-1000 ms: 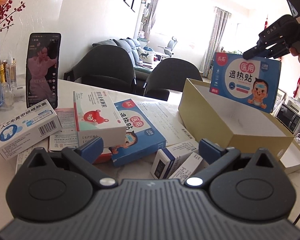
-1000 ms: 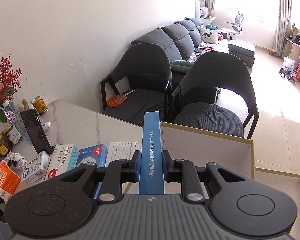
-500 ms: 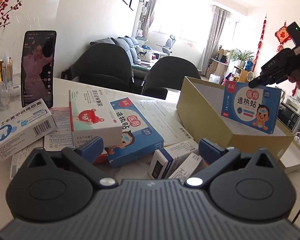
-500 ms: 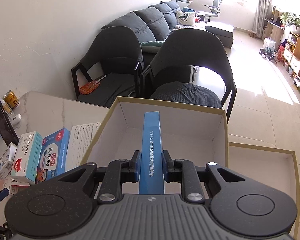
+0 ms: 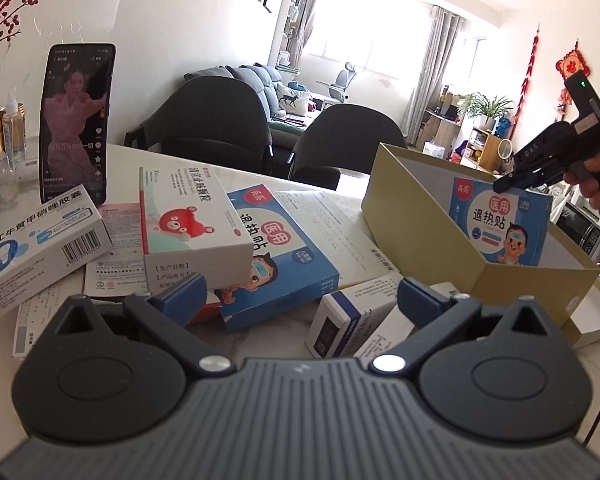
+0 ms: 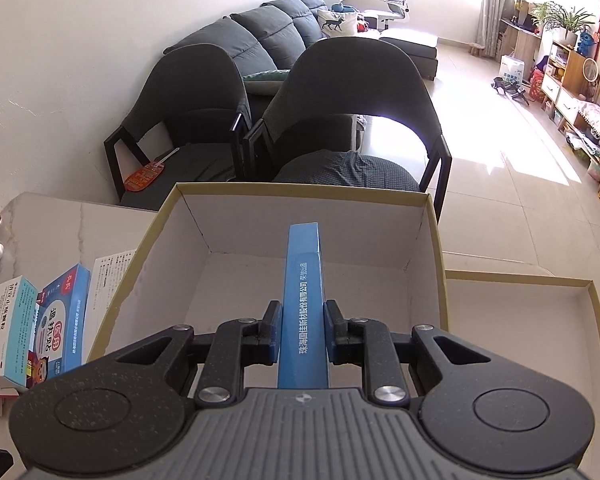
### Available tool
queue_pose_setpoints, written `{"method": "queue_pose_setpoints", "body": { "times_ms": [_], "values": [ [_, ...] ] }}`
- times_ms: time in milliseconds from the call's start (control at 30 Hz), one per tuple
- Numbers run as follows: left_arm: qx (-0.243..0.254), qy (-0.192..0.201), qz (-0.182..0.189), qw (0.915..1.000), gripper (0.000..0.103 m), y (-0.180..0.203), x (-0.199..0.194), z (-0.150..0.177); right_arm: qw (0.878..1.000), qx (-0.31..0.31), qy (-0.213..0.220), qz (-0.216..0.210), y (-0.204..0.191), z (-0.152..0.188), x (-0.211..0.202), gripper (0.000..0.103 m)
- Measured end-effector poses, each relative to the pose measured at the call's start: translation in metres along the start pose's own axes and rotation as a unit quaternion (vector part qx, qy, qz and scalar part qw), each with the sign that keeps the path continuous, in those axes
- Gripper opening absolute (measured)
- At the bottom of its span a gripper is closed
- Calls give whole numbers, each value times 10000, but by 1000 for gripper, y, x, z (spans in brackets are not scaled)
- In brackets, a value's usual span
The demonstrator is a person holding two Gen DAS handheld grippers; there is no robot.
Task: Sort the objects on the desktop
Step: 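Lower the blue box into the cardboard box with the right tool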
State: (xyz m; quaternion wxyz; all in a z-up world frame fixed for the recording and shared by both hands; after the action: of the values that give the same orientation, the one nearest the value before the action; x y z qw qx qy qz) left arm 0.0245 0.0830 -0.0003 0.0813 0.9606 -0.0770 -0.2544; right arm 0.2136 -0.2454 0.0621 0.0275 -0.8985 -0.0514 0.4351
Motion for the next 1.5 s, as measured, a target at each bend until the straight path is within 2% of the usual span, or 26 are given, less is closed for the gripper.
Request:
{"method": "queue_pose_setpoints", "body": {
  "times_ms": [300, 467, 1067, 1500],
  "values": [
    [-72, -58, 14, 10000, 103, -4, 4, 3, 9976, -286, -546, 320, -2, 10, 15, 25],
    [-95, -84, 18, 9999, 103, -6, 5, 5, 9958, -391, -657, 498, -4, 8, 31, 25],
    [-286, -122, -23, 9995, 103, -21, 6, 10, 9921, -167, -294, 1209, 13, -1, 45, 24],
    [-324, -163, -26, 9993, 103, -25, 11, 13, 9830, -427, -86, 1786, 21, 4, 52, 24]
  ]
}}
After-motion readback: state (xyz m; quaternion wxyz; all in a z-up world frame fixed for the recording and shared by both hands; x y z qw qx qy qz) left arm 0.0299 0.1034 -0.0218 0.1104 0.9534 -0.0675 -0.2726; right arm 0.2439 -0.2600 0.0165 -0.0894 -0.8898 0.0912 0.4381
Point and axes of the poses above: each gripper's, at about its wrist camera, not at the fingertips, and x roughly the way its jaws point, y to its right, z to its underside, the point moved 2 cm from there along x, roughly the way its jaws point, and after that the axes turned 2 degrees about -z, right-handed, at the moved point
